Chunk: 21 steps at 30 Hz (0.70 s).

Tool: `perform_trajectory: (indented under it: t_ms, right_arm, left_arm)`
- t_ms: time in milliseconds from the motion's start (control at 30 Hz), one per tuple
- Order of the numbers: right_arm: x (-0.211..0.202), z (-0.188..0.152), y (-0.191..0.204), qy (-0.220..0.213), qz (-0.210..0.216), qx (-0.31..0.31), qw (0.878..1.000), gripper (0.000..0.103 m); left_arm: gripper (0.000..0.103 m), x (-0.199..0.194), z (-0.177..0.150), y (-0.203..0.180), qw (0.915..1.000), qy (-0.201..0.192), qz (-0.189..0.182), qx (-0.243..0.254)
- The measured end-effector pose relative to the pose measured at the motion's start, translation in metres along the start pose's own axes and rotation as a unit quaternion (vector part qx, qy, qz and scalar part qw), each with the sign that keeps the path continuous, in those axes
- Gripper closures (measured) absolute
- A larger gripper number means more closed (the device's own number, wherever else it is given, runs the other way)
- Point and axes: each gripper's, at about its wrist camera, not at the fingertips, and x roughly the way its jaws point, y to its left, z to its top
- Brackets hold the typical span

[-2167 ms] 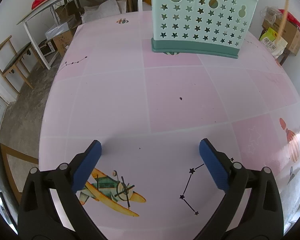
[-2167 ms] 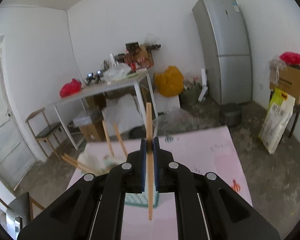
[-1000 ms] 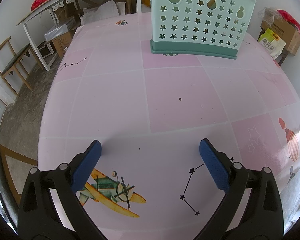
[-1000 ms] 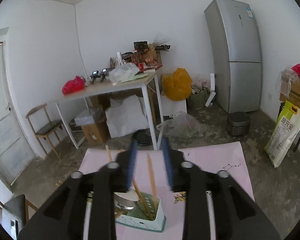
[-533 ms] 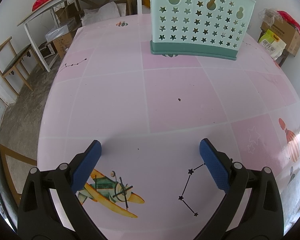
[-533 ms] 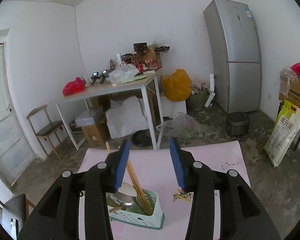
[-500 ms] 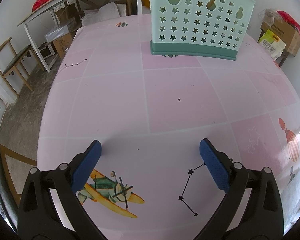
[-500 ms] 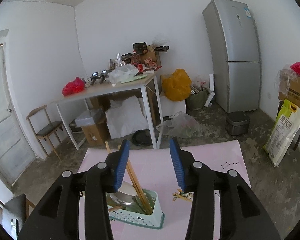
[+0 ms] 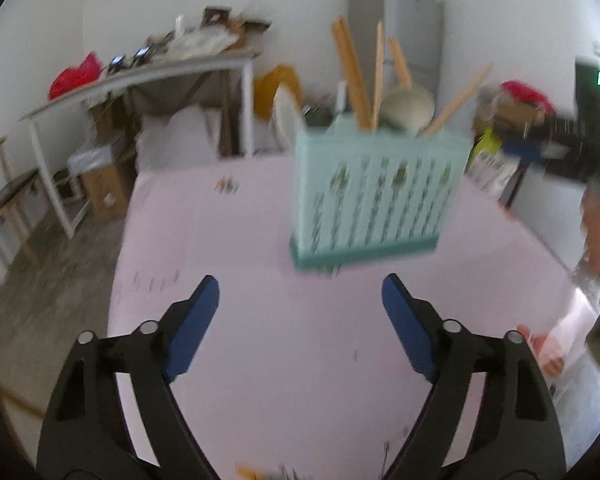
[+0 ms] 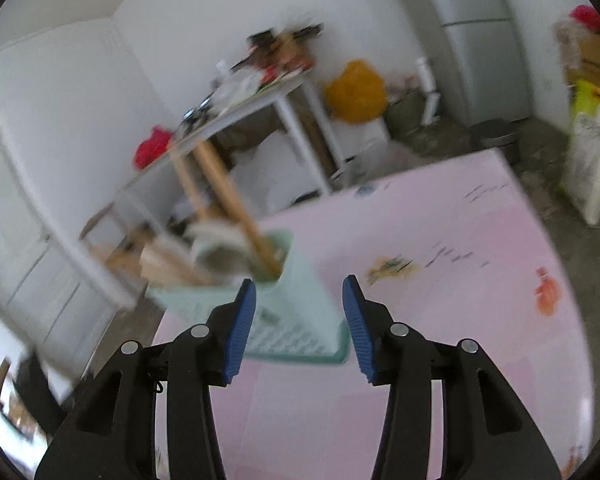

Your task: Organize utensils

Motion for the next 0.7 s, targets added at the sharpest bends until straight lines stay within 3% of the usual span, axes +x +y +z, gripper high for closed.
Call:
perform_trajectory:
  t_ms: [100,233,533,700]
  right_arm:
    - [0.016,-0.01,0.005,0.028,0.021,-0.035,0.999,0.048]
    - [0.035,-0.013,0.001,0.046,0.036,-0.059,0.997,0.039]
    - [0.07,-0.006,-0.008,0.071,0.062,-0.091,0.991,0.036]
    - [0.078,-0.007,-0.004,0.077,0.068,-0.099,0.99,0.035]
  left_arm:
    - [0.033,0.02,0.02,0.003,0.9992,-0.019,-0.032,0.016]
    - [0.039,0.05,0.037,0.007,0.9974,-0.016,-0.067,0.021]
    - [0.047,0.095,0.05,0.006,0.9925,0.011,-0.116,0.036]
    - [0.048,0.099,0.05,0.007,0.9932,0.011,-0.114,0.022]
